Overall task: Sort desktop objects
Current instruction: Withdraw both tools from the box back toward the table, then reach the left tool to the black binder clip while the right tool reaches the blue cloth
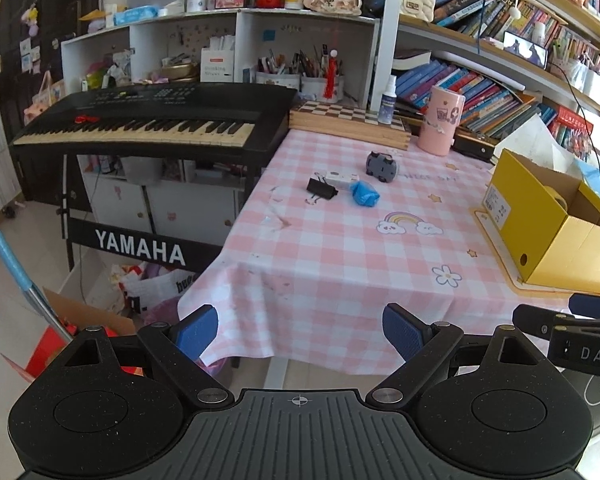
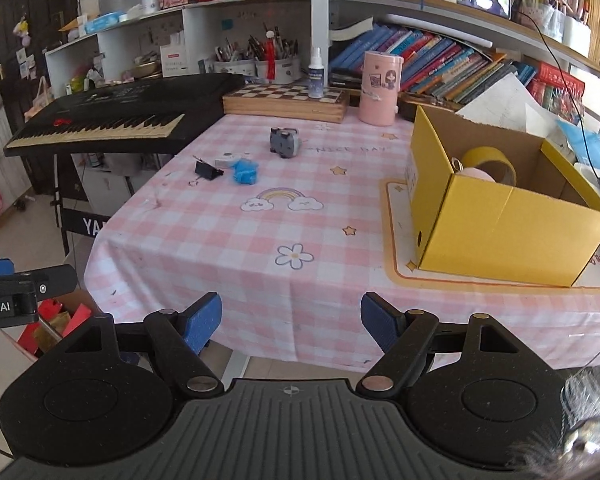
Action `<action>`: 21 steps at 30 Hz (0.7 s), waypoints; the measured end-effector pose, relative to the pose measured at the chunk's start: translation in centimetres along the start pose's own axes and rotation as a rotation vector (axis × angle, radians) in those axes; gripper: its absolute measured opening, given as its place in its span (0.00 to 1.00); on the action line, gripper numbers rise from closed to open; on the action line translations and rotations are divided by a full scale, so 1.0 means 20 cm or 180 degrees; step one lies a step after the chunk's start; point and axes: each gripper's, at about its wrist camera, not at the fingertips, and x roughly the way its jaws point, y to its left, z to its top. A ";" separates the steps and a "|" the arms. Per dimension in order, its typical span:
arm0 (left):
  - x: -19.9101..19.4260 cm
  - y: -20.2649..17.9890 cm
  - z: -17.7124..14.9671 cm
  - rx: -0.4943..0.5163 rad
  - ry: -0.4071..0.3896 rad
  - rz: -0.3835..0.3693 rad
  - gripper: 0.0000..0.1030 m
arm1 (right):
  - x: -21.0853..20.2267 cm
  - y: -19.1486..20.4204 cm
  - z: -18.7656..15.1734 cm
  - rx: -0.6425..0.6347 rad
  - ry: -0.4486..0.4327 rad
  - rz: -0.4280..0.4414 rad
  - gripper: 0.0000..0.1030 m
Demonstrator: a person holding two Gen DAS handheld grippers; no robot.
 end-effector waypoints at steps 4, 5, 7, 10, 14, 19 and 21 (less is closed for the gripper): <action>0.00 0.01 0.00 0.0017 -0.0002 -0.0036 0.89 | 0.00 0.01 0.02 0.0039 -0.0029 -0.0019 0.71; 0.00 0.02 0.00 0.0020 -0.0008 -0.0039 0.89 | 0.01 0.01 0.02 0.0045 -0.0026 -0.0024 0.70; 0.02 0.02 0.01 0.0029 -0.0020 -0.0045 0.89 | 0.02 0.01 0.03 0.0044 -0.0011 -0.0027 0.69; 0.04 0.01 0.02 0.0048 -0.0020 -0.0055 0.89 | 0.05 0.01 0.04 0.0034 0.0009 -0.0014 0.68; 0.07 0.01 0.03 0.0070 0.0004 -0.0052 0.89 | 0.11 0.02 0.06 0.0024 0.0048 0.0047 0.66; 0.15 0.01 0.08 0.0087 0.0003 -0.0019 0.88 | 0.22 0.03 0.12 -0.0026 0.0087 0.0151 0.65; 0.20 0.00 0.11 0.0081 0.0015 -0.0006 0.88 | 0.29 0.03 0.15 -0.0047 0.0111 0.0193 0.65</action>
